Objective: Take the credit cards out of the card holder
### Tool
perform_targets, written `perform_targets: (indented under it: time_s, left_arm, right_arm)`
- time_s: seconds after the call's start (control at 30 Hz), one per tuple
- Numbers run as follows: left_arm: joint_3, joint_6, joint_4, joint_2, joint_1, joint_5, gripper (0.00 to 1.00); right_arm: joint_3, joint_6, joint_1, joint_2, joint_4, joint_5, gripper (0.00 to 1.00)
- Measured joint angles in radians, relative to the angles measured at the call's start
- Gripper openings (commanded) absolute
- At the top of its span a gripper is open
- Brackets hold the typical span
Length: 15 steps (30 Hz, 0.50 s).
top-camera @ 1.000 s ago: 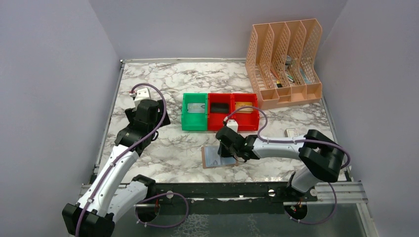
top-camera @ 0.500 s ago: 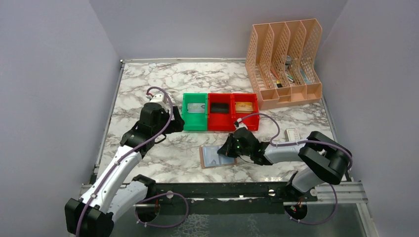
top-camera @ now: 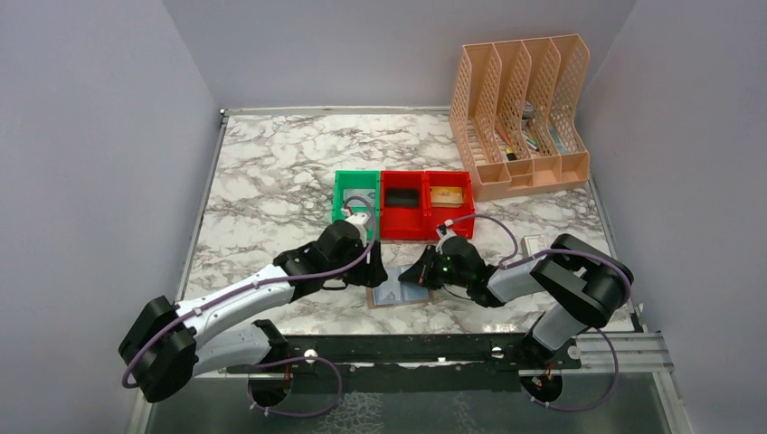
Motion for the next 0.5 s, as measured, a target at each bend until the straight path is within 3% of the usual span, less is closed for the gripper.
perform_targets:
  time_s: [0.5]
  left_arm:
    - [-0.05,-0.121,0.186,0.163,-0.05,-0.043,0.5]
  right_arm:
    - [0.008,0.004,-0.005,0.0,-0.016,-0.009,0.01]
